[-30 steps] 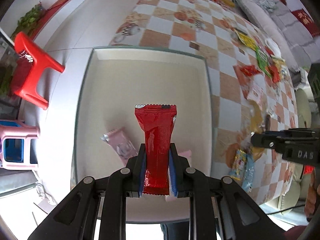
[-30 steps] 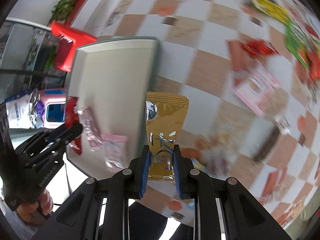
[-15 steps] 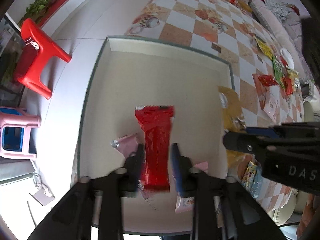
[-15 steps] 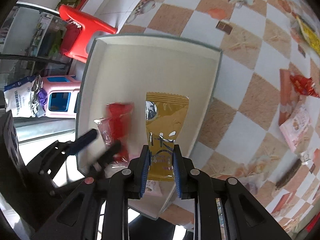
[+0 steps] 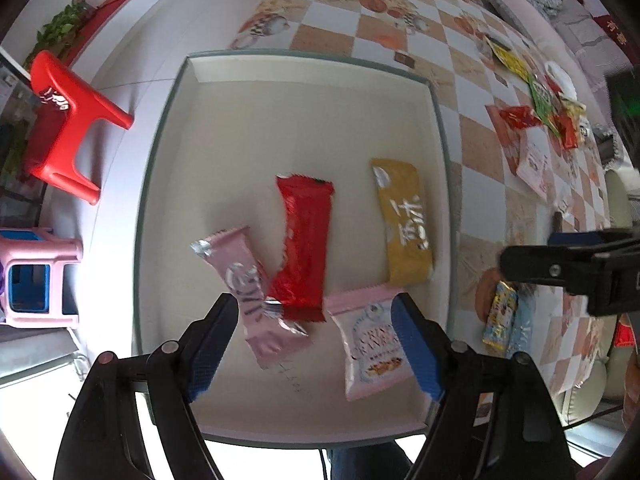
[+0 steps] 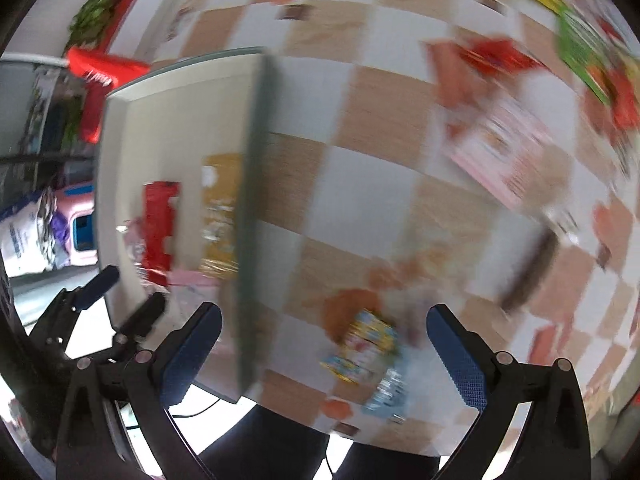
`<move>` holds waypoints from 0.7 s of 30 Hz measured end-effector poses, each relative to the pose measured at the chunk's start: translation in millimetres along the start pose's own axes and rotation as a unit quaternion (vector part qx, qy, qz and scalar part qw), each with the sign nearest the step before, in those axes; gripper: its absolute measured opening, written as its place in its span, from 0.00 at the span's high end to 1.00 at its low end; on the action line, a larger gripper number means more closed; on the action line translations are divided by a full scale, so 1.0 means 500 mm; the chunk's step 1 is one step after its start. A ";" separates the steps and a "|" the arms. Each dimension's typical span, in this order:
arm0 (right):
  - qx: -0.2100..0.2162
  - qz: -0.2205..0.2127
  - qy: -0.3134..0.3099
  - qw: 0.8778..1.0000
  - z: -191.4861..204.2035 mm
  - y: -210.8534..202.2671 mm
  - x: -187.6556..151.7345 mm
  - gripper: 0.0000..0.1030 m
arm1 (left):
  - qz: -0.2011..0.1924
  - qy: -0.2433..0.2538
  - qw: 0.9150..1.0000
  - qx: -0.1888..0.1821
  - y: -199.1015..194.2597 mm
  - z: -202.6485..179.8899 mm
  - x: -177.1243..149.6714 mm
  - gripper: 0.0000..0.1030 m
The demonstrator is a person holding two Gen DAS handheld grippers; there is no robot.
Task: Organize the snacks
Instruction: 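Return both tools to the table over the Hello Kitty candy and clear bag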
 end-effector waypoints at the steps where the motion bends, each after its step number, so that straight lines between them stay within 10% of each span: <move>1: 0.002 -0.002 0.013 1.000 -0.024 -0.002 -0.009 0.00 | 0.002 0.002 1.000 0.000 0.000 -0.004 -0.002 0.21; 11: 0.002 0.014 0.158 0.987 -0.259 0.027 -0.121 0.00 | 0.017 0.051 0.999 0.001 0.003 -0.076 -0.015 0.21; 21: 0.023 0.008 0.155 0.988 -0.247 0.041 -0.138 0.00 | 0.019 0.148 0.989 0.002 -0.003 -0.194 -0.035 0.21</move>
Point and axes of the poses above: each gripper's, at about its wrist camera, not at the fingertips, and y roughly the way its jaws point, z to its left, x to its top, the point moved 7 cm from there along y, roughly the way its jaws point, and after that the axes turned 8 degrees about z, right-handed, at the moved point
